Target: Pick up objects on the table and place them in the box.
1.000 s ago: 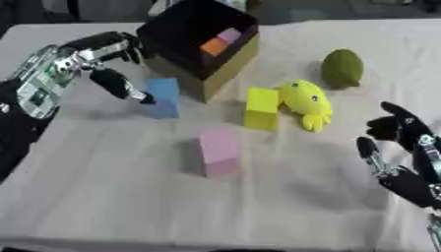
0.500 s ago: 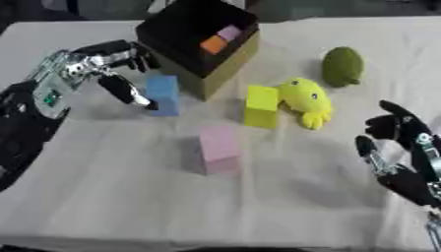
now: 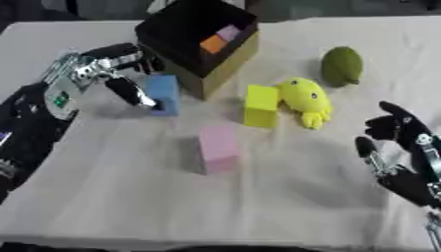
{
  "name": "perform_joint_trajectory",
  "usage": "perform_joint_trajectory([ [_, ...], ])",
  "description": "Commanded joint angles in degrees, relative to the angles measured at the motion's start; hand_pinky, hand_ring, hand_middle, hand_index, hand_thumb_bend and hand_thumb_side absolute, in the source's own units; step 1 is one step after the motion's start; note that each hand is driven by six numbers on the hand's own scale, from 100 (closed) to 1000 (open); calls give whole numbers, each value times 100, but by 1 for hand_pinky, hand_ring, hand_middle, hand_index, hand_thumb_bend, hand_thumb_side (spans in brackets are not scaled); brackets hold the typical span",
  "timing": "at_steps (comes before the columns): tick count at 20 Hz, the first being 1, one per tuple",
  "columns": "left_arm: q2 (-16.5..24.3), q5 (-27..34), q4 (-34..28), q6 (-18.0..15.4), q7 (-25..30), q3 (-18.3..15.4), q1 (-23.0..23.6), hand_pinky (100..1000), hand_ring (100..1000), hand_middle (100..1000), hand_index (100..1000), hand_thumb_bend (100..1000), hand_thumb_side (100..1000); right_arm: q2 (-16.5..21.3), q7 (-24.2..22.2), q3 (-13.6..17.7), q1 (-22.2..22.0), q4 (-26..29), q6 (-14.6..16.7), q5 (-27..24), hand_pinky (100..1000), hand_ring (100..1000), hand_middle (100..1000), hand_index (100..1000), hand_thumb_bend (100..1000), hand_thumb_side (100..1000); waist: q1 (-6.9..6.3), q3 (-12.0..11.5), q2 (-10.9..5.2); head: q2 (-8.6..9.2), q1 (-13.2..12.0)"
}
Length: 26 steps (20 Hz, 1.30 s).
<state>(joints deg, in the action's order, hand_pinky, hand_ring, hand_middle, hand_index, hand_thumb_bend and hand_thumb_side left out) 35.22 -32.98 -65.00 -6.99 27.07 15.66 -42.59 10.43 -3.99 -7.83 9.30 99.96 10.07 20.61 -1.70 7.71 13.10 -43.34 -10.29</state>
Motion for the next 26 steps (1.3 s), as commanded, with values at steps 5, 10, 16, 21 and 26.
perform_joint_trajectory([
  [5,52,-155,40,-61,58,20,-130,735,664,647,757,619,299,87,-11,-2,43,68,10,-31,714,688,672,927,328,527,-25,15,-195,-47,-16],
  [10,65,-237,51,-90,109,21,-124,716,624,601,718,575,269,84,-12,1,42,66,9,-29,714,688,672,927,327,529,-28,18,-196,-45,-18],
  [16,165,-165,-187,-81,10,-79,-46,654,534,492,615,438,215,83,1,16,39,64,4,-26,714,688,672,927,324,532,-29,15,-196,-40,-12],
  [21,415,-36,-744,7,-88,-203,10,650,541,483,602,406,213,84,11,24,38,57,-1,-22,714,688,672,928,321,532,-34,3,-200,-33,4],
  [26,838,140,-1443,115,-67,-441,52,664,544,499,606,404,228,95,30,38,32,51,-8,-16,714,688,672,928,316,533,-45,-10,-208,-19,32],
])
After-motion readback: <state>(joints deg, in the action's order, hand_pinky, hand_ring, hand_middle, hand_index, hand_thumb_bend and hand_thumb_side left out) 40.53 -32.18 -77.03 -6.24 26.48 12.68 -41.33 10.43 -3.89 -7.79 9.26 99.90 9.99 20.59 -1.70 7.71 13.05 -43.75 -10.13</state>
